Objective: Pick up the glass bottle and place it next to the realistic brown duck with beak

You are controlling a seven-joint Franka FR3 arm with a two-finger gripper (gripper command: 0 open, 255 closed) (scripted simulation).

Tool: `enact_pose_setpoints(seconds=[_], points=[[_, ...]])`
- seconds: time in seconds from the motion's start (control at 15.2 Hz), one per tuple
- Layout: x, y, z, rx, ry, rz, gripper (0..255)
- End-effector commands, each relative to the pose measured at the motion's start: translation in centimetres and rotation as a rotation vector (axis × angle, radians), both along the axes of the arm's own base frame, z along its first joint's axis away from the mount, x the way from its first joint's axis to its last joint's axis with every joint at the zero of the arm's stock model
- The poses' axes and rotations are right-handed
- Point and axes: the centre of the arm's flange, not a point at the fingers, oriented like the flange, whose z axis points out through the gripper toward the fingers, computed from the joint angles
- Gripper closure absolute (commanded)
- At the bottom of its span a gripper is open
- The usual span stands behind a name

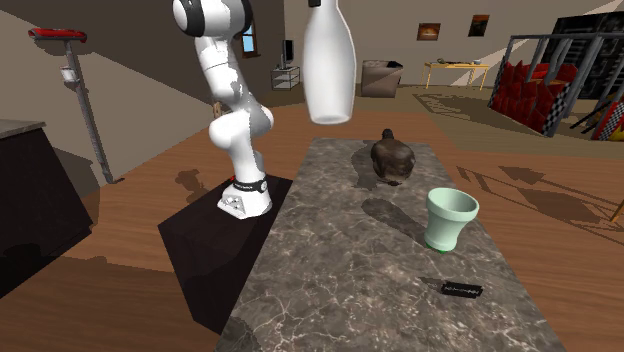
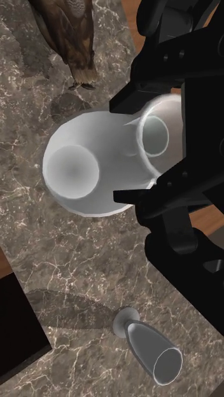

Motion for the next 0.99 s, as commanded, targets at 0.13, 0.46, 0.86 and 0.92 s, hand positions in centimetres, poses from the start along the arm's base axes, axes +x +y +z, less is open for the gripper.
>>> enact_pose_setpoints(seconds=[0.13, 0.46, 0.86, 0.92], points=[[-0.6, 2.6, 0.1, 0.000, 0.000, 0.000, 255], [-2.3, 8.8, -1.4, 0.000, 0.000, 0.000, 255], [-4.3, 16.2, -3.3, 0.000, 0.000, 0.000, 255], [-4.6, 17.4, -3.6, 0.000, 0.000, 0.000, 255]])
